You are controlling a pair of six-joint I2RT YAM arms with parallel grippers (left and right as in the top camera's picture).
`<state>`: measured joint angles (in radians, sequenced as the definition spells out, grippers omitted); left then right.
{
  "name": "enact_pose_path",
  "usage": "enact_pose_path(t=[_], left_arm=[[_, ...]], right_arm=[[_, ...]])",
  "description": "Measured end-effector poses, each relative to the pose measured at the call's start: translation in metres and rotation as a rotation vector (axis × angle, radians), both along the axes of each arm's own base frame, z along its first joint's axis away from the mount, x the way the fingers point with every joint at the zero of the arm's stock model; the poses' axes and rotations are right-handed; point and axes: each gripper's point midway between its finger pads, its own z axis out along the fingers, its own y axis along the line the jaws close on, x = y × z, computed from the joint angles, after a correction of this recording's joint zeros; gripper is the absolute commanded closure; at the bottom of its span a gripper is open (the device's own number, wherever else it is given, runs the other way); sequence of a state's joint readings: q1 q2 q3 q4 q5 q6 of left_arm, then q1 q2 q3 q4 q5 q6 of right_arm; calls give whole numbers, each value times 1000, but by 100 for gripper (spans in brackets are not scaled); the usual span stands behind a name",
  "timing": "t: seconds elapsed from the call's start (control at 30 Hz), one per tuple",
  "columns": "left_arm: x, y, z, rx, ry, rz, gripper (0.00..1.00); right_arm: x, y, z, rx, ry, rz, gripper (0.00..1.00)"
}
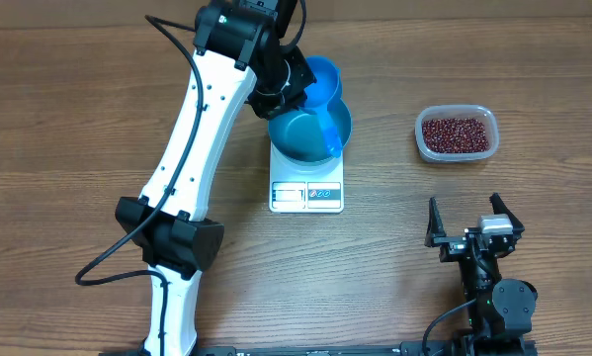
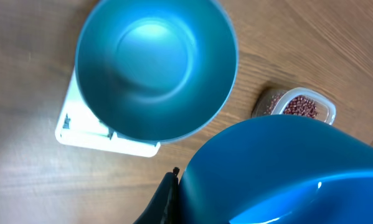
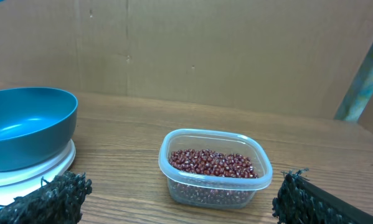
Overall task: Scoop item into bowl and weigh 150g on scale
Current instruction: 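Lift the blue scoop with the left gripper over the teal bowl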
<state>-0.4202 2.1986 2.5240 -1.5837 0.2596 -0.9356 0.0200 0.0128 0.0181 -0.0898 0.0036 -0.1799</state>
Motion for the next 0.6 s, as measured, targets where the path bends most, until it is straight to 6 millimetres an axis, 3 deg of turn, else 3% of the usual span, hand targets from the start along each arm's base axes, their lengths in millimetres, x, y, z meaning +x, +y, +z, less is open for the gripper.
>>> enact_pose_path(t=[0.3,0.6], left_arm=[[-35,-15,-6,7,175,182,96],[-52,-35,-11,115,141,281,96]], right_arm=[[0,0,0,0,0,0,0],[0,0,0,0,0,0,0]])
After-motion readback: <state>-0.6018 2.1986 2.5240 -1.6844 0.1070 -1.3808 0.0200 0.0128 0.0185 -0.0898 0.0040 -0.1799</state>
